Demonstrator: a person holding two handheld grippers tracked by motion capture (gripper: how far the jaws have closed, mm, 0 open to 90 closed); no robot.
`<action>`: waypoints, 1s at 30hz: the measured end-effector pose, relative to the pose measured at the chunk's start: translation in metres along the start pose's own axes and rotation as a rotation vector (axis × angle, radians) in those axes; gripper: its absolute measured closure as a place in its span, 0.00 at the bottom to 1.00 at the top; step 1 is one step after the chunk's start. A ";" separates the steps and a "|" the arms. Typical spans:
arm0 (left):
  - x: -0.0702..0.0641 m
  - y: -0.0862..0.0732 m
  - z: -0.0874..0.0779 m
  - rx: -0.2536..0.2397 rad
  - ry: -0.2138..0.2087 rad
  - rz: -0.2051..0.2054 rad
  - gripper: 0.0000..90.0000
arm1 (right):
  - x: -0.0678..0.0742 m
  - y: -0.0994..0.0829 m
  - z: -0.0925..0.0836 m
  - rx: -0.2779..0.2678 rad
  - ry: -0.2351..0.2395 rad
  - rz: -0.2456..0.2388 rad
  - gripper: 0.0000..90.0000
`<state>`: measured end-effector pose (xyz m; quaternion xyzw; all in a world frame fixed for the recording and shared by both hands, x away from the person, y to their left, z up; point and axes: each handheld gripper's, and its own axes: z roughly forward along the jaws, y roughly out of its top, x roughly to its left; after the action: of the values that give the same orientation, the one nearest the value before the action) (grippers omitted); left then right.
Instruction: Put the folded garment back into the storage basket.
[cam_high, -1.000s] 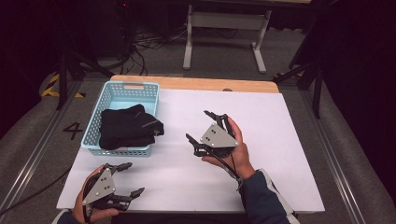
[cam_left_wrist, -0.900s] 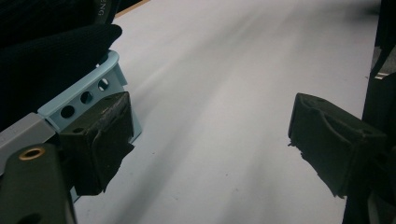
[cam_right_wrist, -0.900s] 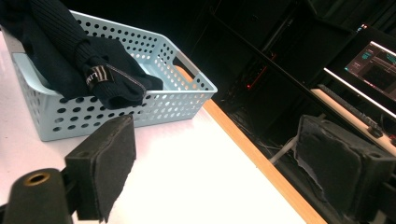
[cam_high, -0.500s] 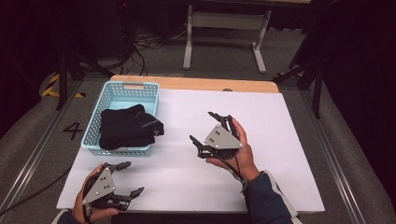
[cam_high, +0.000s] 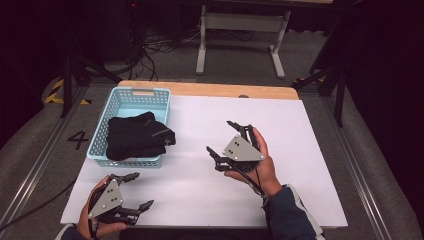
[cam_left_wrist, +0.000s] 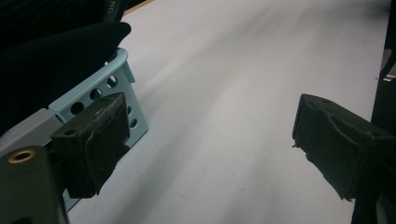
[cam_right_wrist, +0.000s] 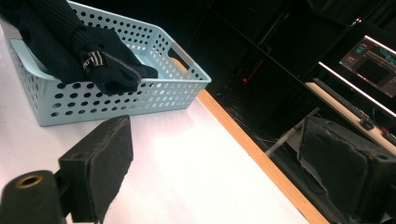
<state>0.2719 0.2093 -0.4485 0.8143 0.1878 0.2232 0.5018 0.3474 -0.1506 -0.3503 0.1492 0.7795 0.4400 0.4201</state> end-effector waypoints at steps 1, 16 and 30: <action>0.000 0.000 0.000 0.000 0.000 0.000 0.13 | 0.000 0.000 -0.001 0.001 0.000 0.000 0.12; 0.000 0.000 0.000 0.000 -0.001 0.000 0.14 | 0.004 -0.005 -0.008 -0.003 -0.008 -0.026 0.13; 0.000 0.000 0.000 0.002 -0.003 -0.001 0.14 | 0.005 -0.010 -0.017 0.011 -0.009 -0.029 0.13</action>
<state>0.2721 0.2093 -0.4488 0.8152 0.1876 0.2213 0.5013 0.3324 -0.1626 -0.3562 0.1424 0.7821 0.4288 0.4292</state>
